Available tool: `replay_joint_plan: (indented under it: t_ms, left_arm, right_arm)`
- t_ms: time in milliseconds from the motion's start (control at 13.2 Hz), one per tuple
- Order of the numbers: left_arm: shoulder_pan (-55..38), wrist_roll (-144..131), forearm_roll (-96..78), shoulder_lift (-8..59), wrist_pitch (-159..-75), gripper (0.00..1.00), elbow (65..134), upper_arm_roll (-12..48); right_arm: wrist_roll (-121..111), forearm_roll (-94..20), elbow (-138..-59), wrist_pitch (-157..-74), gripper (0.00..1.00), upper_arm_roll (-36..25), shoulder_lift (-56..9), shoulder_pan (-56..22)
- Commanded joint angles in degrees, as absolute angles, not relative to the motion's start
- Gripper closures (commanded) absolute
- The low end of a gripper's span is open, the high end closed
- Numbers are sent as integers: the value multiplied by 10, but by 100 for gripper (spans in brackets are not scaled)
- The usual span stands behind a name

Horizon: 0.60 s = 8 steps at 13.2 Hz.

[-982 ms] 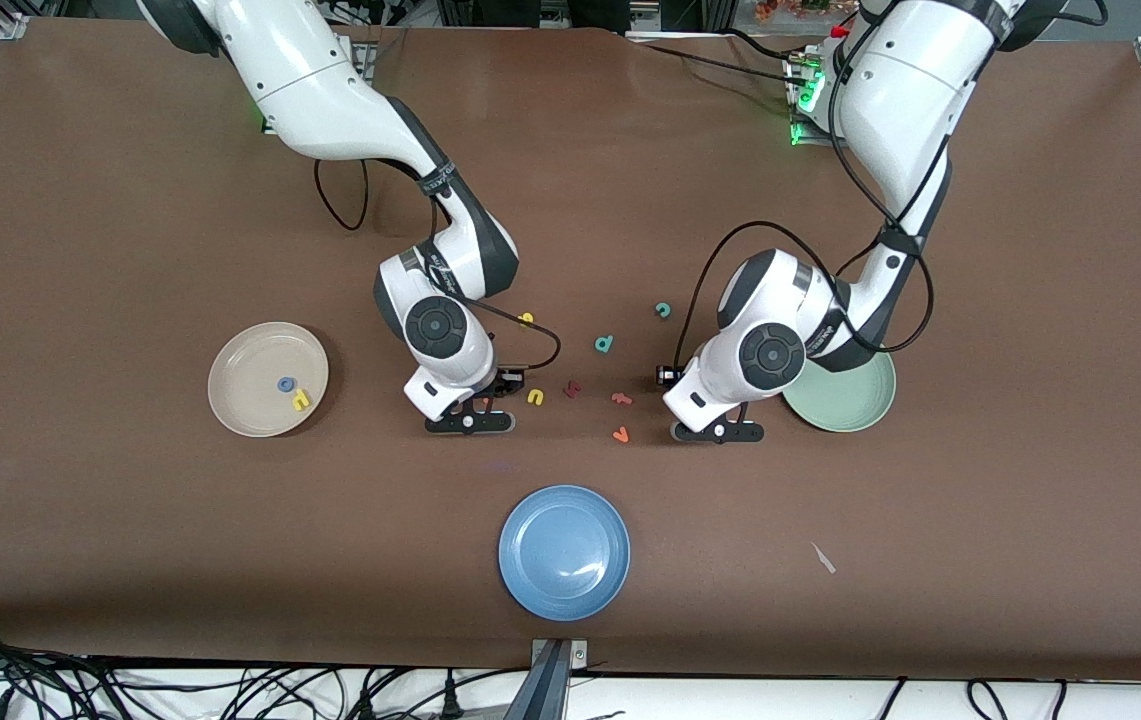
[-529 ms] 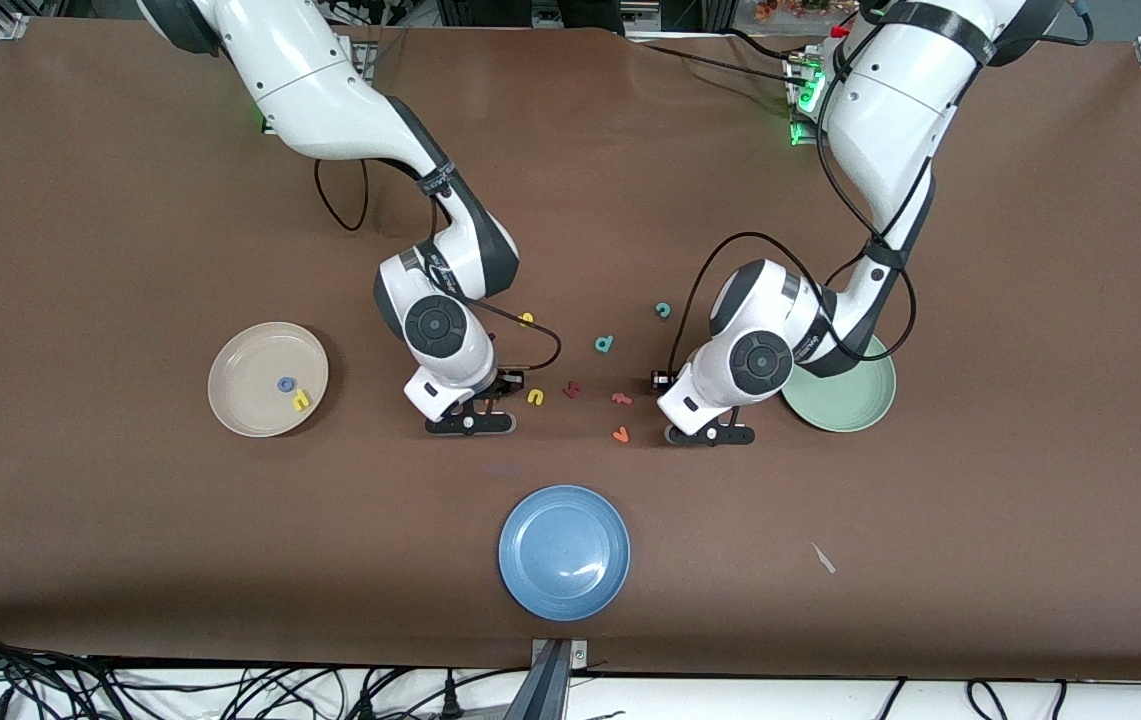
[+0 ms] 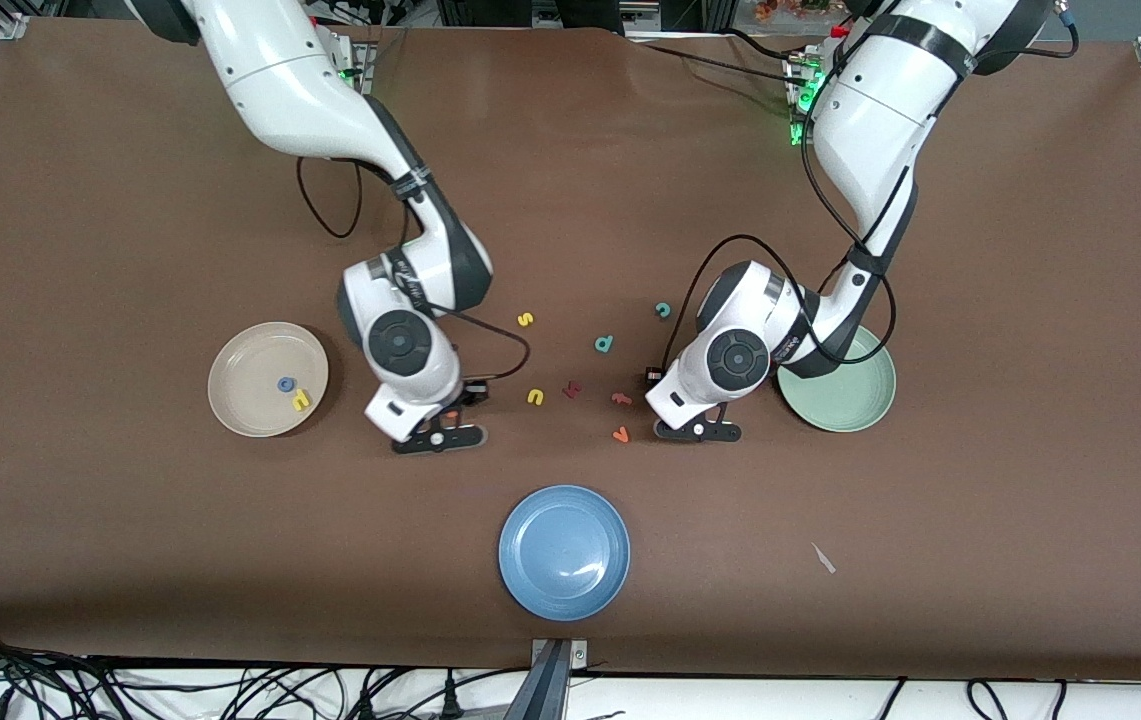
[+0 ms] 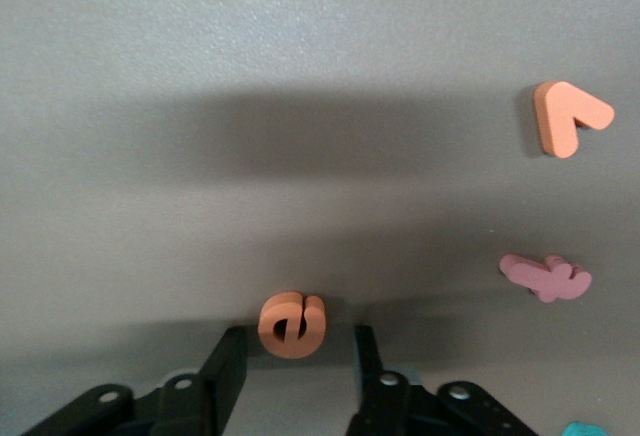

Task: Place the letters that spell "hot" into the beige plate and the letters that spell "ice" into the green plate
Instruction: 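Carry the orange letter to the beige plate while the left gripper carries e to green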

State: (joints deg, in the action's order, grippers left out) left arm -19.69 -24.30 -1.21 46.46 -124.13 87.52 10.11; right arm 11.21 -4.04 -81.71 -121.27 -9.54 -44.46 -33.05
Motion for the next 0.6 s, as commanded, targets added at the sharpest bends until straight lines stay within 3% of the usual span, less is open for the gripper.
replay_joint_plan:
  t_ms: [0, 151, 227, 529]
  left_arm:
    - [-199, -243, 1, 465, -1247, 74, 875, 97]
    - [-198, -245, 1, 465, -1247, 95, 875, 96]
    - [-195, -248, 0, 465, -1247, 100, 874, 96]
    - [-192, -250, -6, 460, -1241, 100, 867, 97]
  right_arm:
    - [-9, -40, -888, -1200, 100, -136, -389, -327]
    - [-41, -42, -924, -1207, 100, -158, -367, -327]
    - [-65, -42, -941, -1204, 100, -173, -351, -327]
    - [-162, -45, -1019, -1209, 100, -238, -300, -327]
